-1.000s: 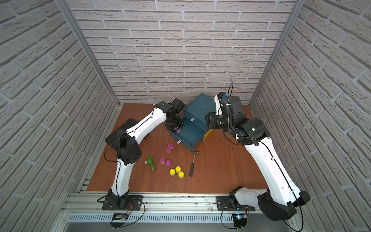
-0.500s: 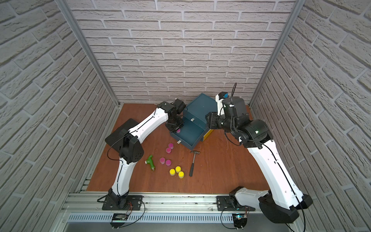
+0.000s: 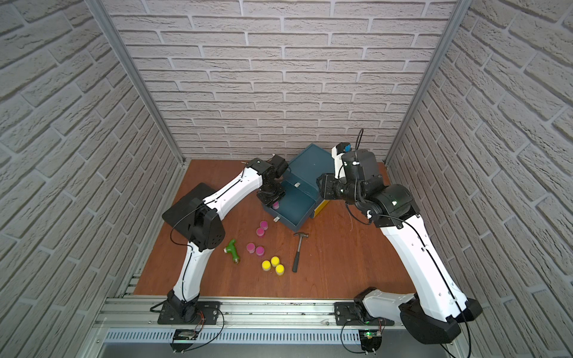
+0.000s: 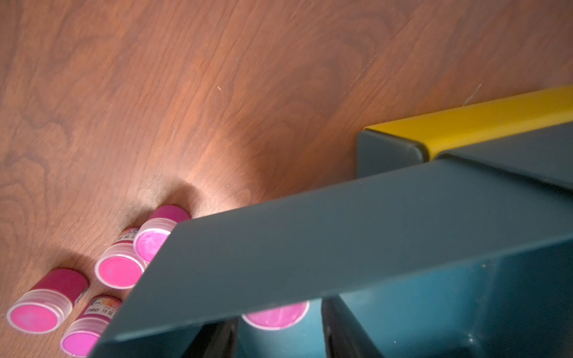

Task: Put the paint cans in the drawer according to color
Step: Place the paint can in the drawer.

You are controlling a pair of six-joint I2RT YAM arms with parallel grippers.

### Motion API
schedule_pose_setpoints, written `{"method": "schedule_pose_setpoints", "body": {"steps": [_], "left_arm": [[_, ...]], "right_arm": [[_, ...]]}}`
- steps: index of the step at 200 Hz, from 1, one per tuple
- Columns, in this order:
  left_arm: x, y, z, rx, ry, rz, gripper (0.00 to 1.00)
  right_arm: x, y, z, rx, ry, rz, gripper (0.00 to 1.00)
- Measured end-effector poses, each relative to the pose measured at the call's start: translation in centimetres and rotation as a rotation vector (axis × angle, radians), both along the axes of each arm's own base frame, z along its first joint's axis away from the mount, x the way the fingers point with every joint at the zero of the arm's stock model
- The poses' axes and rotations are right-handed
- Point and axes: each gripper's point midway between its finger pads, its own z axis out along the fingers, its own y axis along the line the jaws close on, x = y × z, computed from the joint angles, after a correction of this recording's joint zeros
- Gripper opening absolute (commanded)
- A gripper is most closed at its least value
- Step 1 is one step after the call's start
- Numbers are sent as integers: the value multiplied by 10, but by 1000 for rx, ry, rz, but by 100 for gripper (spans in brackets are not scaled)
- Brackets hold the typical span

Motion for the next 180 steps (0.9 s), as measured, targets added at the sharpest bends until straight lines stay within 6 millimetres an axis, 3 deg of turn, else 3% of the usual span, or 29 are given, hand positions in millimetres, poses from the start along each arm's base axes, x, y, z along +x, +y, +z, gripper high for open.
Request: {"method": "schedule_pose_setpoints", "body": {"steps": [41,76,99,117,134,151,180], "left_arm": [[6,-1,13,-8,-35,-6,53],[24,0,71,-7,-214,-50,59],[10,28,104,27,-277,-60,60],[-19,69,113,50,-259,-37,60],[-47,112,102,75,-213,18,60],[-75,146,75,99,-133,80,63],[-113,154,7,81,42,124,67]], "right_arm": [[0,0,1,-4,-5,4,48],[1,0,1,-9,-8,8,48],[1,0,0,-10,-7,8,48],[2,1,0,-8,-6,11,48],[2,2,-1,-8,-1,14,48],[3,4,-3,-6,5,19,48],[6,8,-6,-3,18,28,48]]}}
